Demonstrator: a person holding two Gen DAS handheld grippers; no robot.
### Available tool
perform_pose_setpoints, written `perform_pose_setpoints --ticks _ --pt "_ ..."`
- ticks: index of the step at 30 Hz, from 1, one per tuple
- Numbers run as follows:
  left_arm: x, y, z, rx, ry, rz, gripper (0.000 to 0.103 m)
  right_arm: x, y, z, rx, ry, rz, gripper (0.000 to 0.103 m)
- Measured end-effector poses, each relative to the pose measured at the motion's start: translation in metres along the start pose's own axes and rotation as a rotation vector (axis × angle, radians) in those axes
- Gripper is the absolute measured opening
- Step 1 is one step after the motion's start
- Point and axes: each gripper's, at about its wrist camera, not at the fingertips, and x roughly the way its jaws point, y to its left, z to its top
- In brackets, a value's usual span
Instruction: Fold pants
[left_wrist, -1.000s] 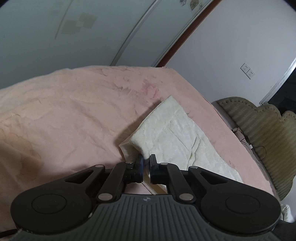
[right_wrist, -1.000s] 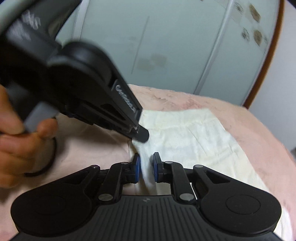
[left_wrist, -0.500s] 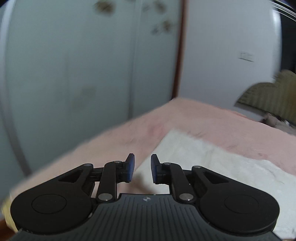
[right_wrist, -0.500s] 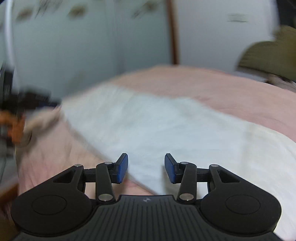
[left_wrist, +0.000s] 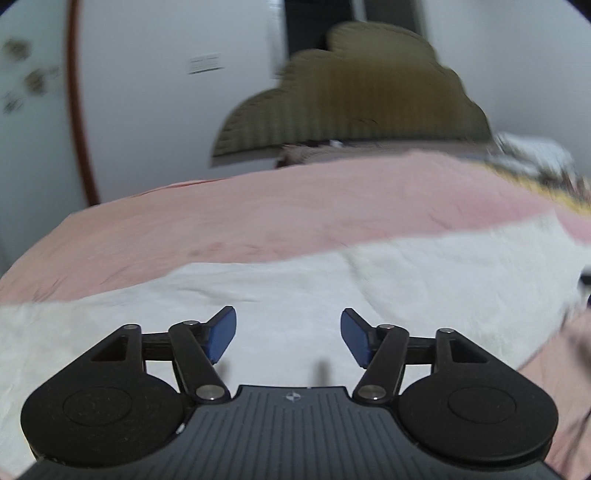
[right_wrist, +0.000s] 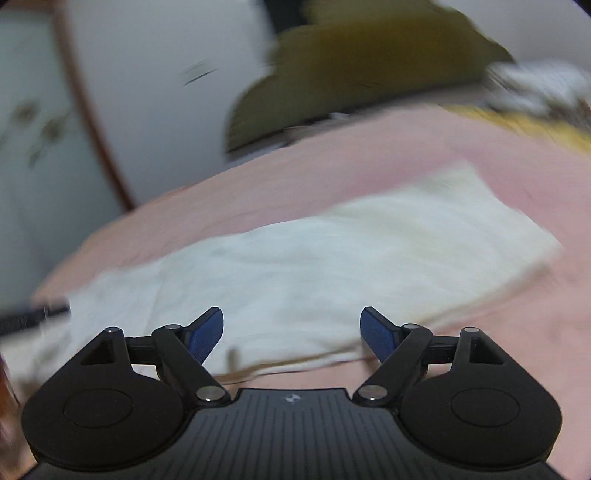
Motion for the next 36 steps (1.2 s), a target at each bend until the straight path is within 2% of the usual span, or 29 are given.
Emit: perform_pose_setpoints --ticks 3,7,12,17,19,21,22,23,25,28,30,32,36 --pt "0.018 -0.011 -0.017 0.068 0.066 -0.013 0.070 0.001 -0.038 -0.005 0.217 0.030 0.100 0.081" --pt "0.022 -0.002 -0.029 0.040 0.073 -0.008 0.078 0.005 -0.052 0.003 0.254 0.002 0.147 0.081" --pt "0.036 0.011 -0.029 -0.046 0.115 -0.010 0.094 0.018 -0.070 0.020 0.271 -0.162 0.077 0.080" --pt "0.036 0.012 -0.026 -0.069 0.130 -0.009 0.099 0.050 -0.090 0.051 0.290 -0.208 -0.003 0.080" --pt "0.037 0.013 -0.026 -0.074 0.134 -0.009 0.100 0.061 -0.097 0.060 0.316 -0.230 -0.009 0.080" --pt "0.038 0.014 -0.025 -0.083 0.137 -0.014 0.101 0.068 -0.105 0.064 0.341 -0.242 -0.051 0.058" --pt "0.038 0.014 -0.026 -0.088 0.137 -0.016 0.101 0.072 -0.111 0.064 0.365 -0.229 -0.064 0.024" --pt "0.037 0.015 -0.026 -0.091 0.136 -0.018 0.101 0.077 -0.121 0.063 0.414 -0.210 -0.038 0.008" --pt "0.036 0.016 -0.024 -0.096 0.129 -0.023 0.097 0.073 -0.132 0.059 0.482 -0.220 0.021 0.008" --pt "0.033 0.021 -0.022 -0.123 0.108 -0.032 0.086 0.069 -0.120 0.062 0.411 -0.236 -0.009 0.008" --pt "0.031 0.032 -0.018 -0.199 0.097 -0.068 0.085 0.061 -0.101 0.066 0.341 -0.264 -0.025 0.008" --pt "0.031 0.050 -0.014 -0.329 0.094 -0.145 0.085 0.055 -0.072 0.073 0.216 -0.287 -0.041 0.008" --pt "0.044 0.083 -0.005 -0.632 0.126 -0.372 0.087 0.049 0.033 0.073 -0.214 -0.307 -0.053 0.008"
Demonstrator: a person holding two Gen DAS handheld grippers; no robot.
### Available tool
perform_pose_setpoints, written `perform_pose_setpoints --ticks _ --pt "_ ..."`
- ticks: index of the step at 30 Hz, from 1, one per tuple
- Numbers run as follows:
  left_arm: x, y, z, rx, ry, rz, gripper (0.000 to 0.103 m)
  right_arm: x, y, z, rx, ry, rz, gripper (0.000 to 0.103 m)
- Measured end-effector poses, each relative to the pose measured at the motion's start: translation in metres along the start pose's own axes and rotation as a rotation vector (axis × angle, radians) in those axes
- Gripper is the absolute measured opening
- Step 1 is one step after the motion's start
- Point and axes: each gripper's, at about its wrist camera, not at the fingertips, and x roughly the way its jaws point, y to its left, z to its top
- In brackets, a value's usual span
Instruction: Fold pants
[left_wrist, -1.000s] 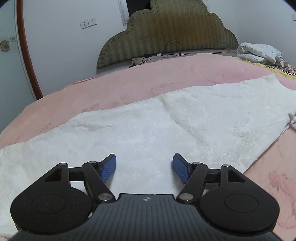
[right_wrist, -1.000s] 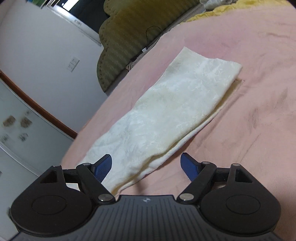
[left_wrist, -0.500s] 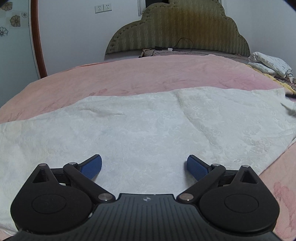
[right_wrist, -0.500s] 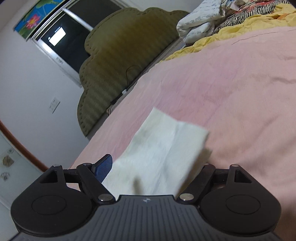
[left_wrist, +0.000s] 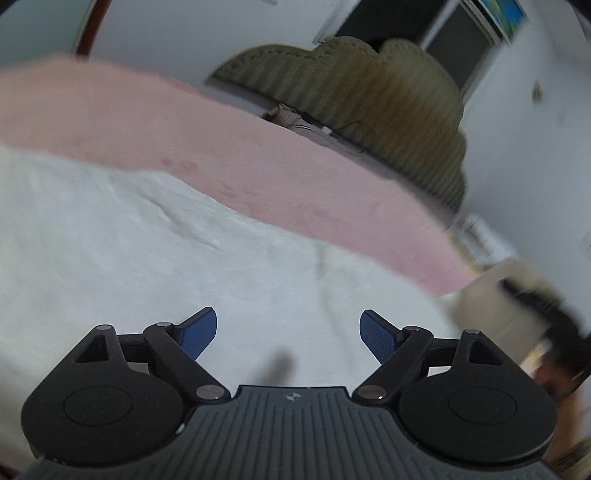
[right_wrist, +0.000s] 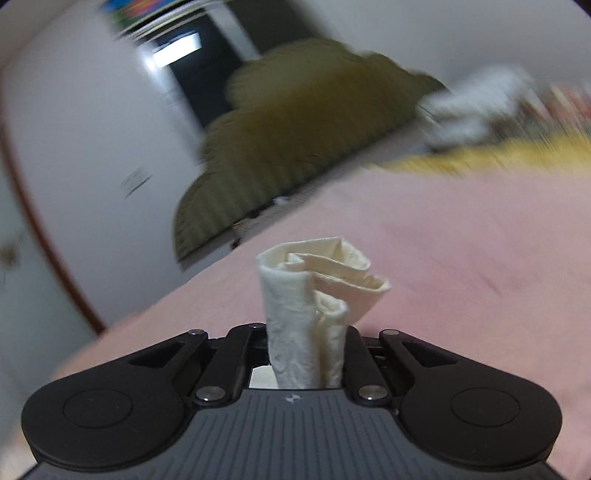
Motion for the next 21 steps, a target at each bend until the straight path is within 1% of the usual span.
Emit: perform_pose_setpoints --ticks 1,3,4,6,7,8,10,11,13,14,15,16,17,18,19,21 --pt "0.003 0.005 0.005 -0.069 0.015 -0.058 0.087 0.000 0.027 0.000 -0.095 -0.003 0.026 0.008" --pt "0.013 0.010 0.013 -0.186 0.047 -0.178 0.094 0.000 0.076 -0.008 -0.240 0.008 0.094 0.008" --pt "0.020 0.010 0.015 -0.235 0.065 -0.226 0.096 0.001 0.100 -0.017 -0.298 0.024 0.134 0.008" --pt "0.036 0.008 0.017 -0.300 0.107 -0.291 0.101 0.004 0.138 -0.037 -0.399 0.063 0.191 0.008" --pt "0.044 0.006 0.018 -0.320 0.131 -0.307 0.101 0.005 0.154 -0.050 -0.449 0.082 0.213 0.008" --pt "0.053 0.004 0.018 -0.339 0.153 -0.309 0.101 0.006 0.168 -0.062 -0.482 0.106 0.235 0.008" --pt "0.068 0.002 0.018 -0.361 0.177 -0.293 0.101 0.006 0.187 -0.081 -0.522 0.148 0.272 0.008" --pt "0.076 0.002 0.019 -0.368 0.187 -0.275 0.100 0.004 0.197 -0.089 -0.553 0.155 0.277 0.008" --pt "0.084 0.004 0.019 -0.389 0.179 -0.241 0.092 -0.003 0.211 -0.098 -0.624 0.136 0.276 0.008" --pt "0.087 0.007 0.021 -0.391 0.170 -0.233 0.076 -0.006 0.216 -0.101 -0.651 0.126 0.278 0.008" --pt "0.087 0.009 0.023 -0.381 0.167 -0.226 0.054 -0.009 0.222 -0.102 -0.673 0.121 0.281 0.008" --pt "0.087 0.010 0.026 -0.359 0.163 -0.221 0.044 -0.010 0.227 -0.104 -0.703 0.118 0.284 0.009" --pt "0.083 0.010 0.029 -0.326 0.153 -0.202 0.024 -0.010 0.234 -0.107 -0.733 0.122 0.286 0.009" --pt "0.078 0.008 0.034 -0.277 0.137 -0.164 0.012 -0.009 0.240 -0.111 -0.762 0.129 0.289 0.009" --pt "0.073 0.004 0.037 -0.208 0.121 -0.106 0.010 -0.007 0.245 -0.115 -0.787 0.135 0.297 0.009" --pt "0.059 -0.009 0.045 -0.034 0.078 0.008 0.007 -0.006 0.258 -0.122 -0.819 0.137 0.329 0.009"
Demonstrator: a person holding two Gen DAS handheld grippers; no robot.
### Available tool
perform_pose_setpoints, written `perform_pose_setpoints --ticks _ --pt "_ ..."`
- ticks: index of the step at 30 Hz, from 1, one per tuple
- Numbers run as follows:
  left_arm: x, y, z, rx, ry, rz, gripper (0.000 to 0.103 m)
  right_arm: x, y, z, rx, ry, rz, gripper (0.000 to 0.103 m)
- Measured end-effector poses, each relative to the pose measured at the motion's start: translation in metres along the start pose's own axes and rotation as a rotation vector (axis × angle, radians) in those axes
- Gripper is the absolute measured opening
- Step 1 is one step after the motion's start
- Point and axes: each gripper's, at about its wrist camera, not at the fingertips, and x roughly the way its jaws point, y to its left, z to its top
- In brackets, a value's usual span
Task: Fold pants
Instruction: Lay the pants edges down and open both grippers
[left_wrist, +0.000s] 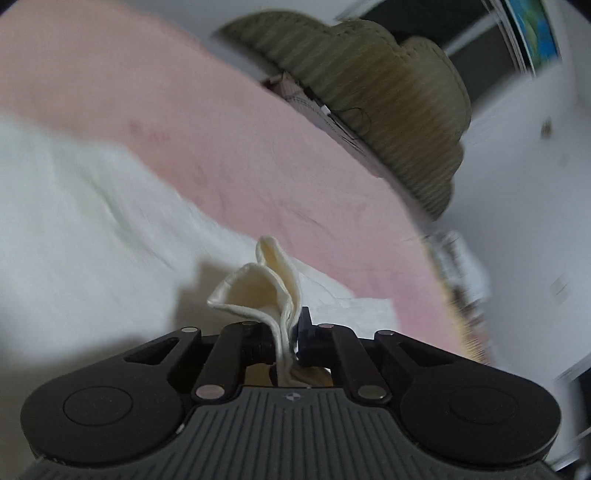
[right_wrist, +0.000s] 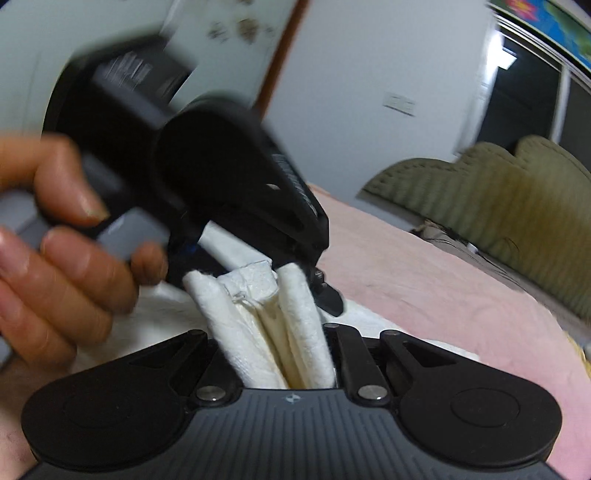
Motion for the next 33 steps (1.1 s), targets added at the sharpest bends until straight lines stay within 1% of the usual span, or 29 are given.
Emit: perform_pose_setpoints --ticks 1,3,4,6,7,8,9,11,12,13,14,15,16,17,18,19,20,21,22,23,25,26,27,28,29,30,31,33 --pt "-0.006 -0.006 0.003 0.073 -0.021 0.053 0.007 0.002 0.007 0.004 -0.018 -0.009 0.012 0.009" --pt "-0.014 -0.010 0.007 0.163 -0.045 0.135 0.007 0.006 0.022 0.010 -0.055 -0.030 0.025 0.009" --pt "-0.014 -0.009 0.010 0.186 -0.043 0.166 0.007 0.010 0.026 0.014 -0.064 -0.038 0.038 0.009" --pt "-0.006 0.000 0.011 0.207 -0.001 0.229 0.010 0.021 0.034 0.017 -0.070 -0.028 0.072 0.009" --pt "-0.001 0.007 0.010 0.199 0.026 0.251 0.010 0.030 0.038 0.018 -0.078 0.008 0.102 0.012" --pt "0.002 0.015 0.005 0.193 0.040 0.258 0.013 0.037 0.041 0.017 -0.083 0.050 0.128 0.016" --pt "0.004 0.017 0.002 0.207 0.033 0.263 0.015 0.041 0.044 0.015 -0.086 0.083 0.143 0.018" --pt "-0.002 0.015 -0.006 0.273 0.005 0.272 0.017 0.032 0.046 0.012 -0.095 0.093 0.158 0.019" --pt "-0.004 0.012 -0.008 0.304 -0.004 0.280 0.017 0.025 0.041 0.013 -0.085 0.102 0.187 0.019" --pt "-0.007 0.009 -0.011 0.332 -0.015 0.286 0.018 0.015 0.034 0.013 -0.057 0.111 0.228 0.021" --pt "-0.012 0.010 -0.013 0.353 -0.028 0.294 0.022 0.005 0.024 0.013 -0.017 0.113 0.278 0.022" --pt "-0.016 0.011 -0.014 0.366 -0.040 0.298 0.024 -0.007 0.010 0.012 0.039 0.104 0.329 0.022" --pt "-0.019 0.012 -0.014 0.364 -0.049 0.296 0.026 -0.018 -0.006 0.010 0.104 0.088 0.360 0.022" --pt "-0.021 0.012 -0.012 0.348 -0.052 0.298 0.033 -0.026 -0.021 0.008 0.163 0.077 0.360 0.024" --pt "-0.025 0.013 -0.012 0.333 -0.058 0.317 0.044 -0.031 -0.036 0.003 0.226 0.071 0.344 0.028" --pt "-0.028 0.015 -0.012 0.326 -0.069 0.348 0.050 -0.033 -0.048 -0.003 0.277 0.070 0.316 0.038" --pt "-0.030 0.017 -0.011 0.333 -0.090 0.396 0.059 -0.031 -0.058 -0.010 0.321 0.082 0.284 0.048" --pt "-0.034 0.018 -0.011 0.356 -0.114 0.447 0.063 -0.024 -0.068 -0.018 0.362 0.120 0.261 0.052" --pt "-0.036 0.019 -0.012 0.388 -0.129 0.492 0.064 -0.017 -0.070 -0.025 0.389 0.176 0.277 0.054" --pt "-0.040 0.018 -0.012 0.421 -0.135 0.540 0.063 -0.014 -0.068 -0.029 0.394 0.208 0.321 0.053" --pt "-0.047 0.020 -0.012 0.454 -0.157 0.609 0.063 -0.021 -0.056 -0.026 0.386 0.177 0.373 0.053" --pt "-0.053 0.022 -0.010 0.450 -0.166 0.623 0.063 -0.026 -0.053 -0.022 0.394 0.147 0.423 0.053" --pt "-0.057 0.025 -0.008 0.435 -0.165 0.626 0.063 -0.030 -0.051 -0.016 0.414 0.098 0.490 0.053" --pt "-0.062 0.028 -0.006 0.415 -0.166 0.623 0.063 -0.035 -0.045 -0.008 0.431 0.056 0.535 0.052" --pt "-0.068 0.032 -0.005 0.392 -0.174 0.625 0.063 -0.036 -0.043 -0.003 0.439 0.026 0.553 0.052" --pt "-0.074 0.035 -0.004 0.374 -0.186 0.633 0.063 -0.033 -0.048 -0.001 0.437 0.013 0.536 0.052" --pt "-0.078 0.035 -0.004 0.363 -0.192 0.643 0.063 -0.032 -0.042 -0.001 0.426 0.027 0.488 0.052" --pt "-0.085 0.035 -0.007 0.368 -0.189 0.650 0.066 -0.008 -0.040 -0.001 0.389 0.103 0.398 0.053"
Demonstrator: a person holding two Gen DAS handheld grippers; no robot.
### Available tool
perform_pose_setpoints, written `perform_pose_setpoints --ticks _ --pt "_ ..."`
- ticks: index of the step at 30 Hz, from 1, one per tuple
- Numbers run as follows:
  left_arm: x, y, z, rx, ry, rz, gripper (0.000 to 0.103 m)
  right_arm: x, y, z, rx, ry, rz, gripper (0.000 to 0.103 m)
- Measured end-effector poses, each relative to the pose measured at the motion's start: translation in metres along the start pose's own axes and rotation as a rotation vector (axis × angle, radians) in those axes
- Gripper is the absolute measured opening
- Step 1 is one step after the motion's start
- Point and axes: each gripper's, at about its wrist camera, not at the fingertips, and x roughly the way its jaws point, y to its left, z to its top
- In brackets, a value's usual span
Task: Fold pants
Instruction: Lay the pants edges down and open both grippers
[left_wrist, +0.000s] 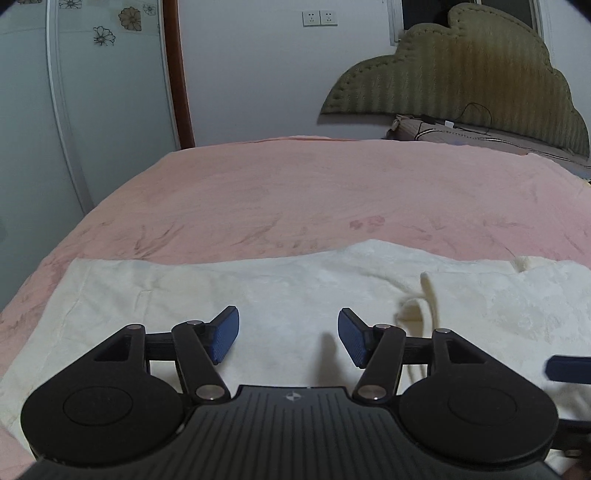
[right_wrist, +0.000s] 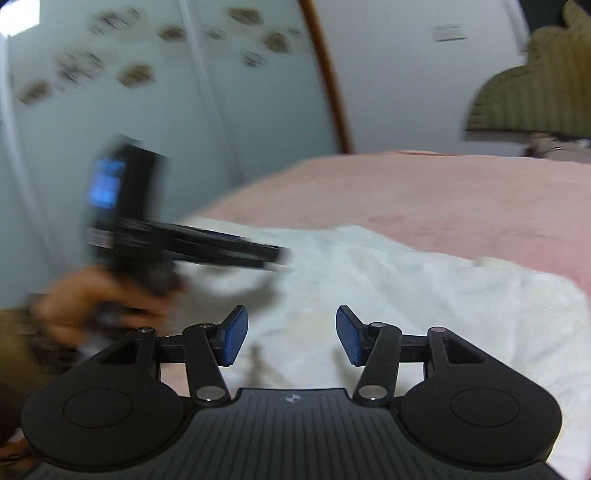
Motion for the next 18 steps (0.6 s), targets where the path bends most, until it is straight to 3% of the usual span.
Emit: perform_pose_setpoints --ticks 2,7,9,11,14,18 --pt "-0.009 0.005 -0.006 0.016 -0.002 0.025 0.070 0.019 0.000 -0.009 -0.026 0.079 -0.011 0.053" --pt "-0.034 0.034 -0.026 0.004 -0.060 0.161 0.094 0.020 -0.002 0.007 -0.014 -0.004 0.001 0.054" --pt "-0.030 0.043 -0.032 0.025 -0.028 0.156 0.095 0.027 0.006 0.009 -0.024 -0.010 0.007 0.054" --pt "-0.023 0.045 -0.040 0.067 0.025 0.165 0.092 0.046 0.014 0.008 -0.062 0.065 0.008 0.057" --pt "-0.036 0.049 -0.050 0.072 -0.036 0.203 0.094 0.052 0.029 0.008 -0.141 0.058 -0.051 0.062" --pt "-0.050 0.070 -0.055 0.009 -0.066 0.267 0.095 0.047 0.054 0.007 -0.195 0.023 -0.060 0.062"
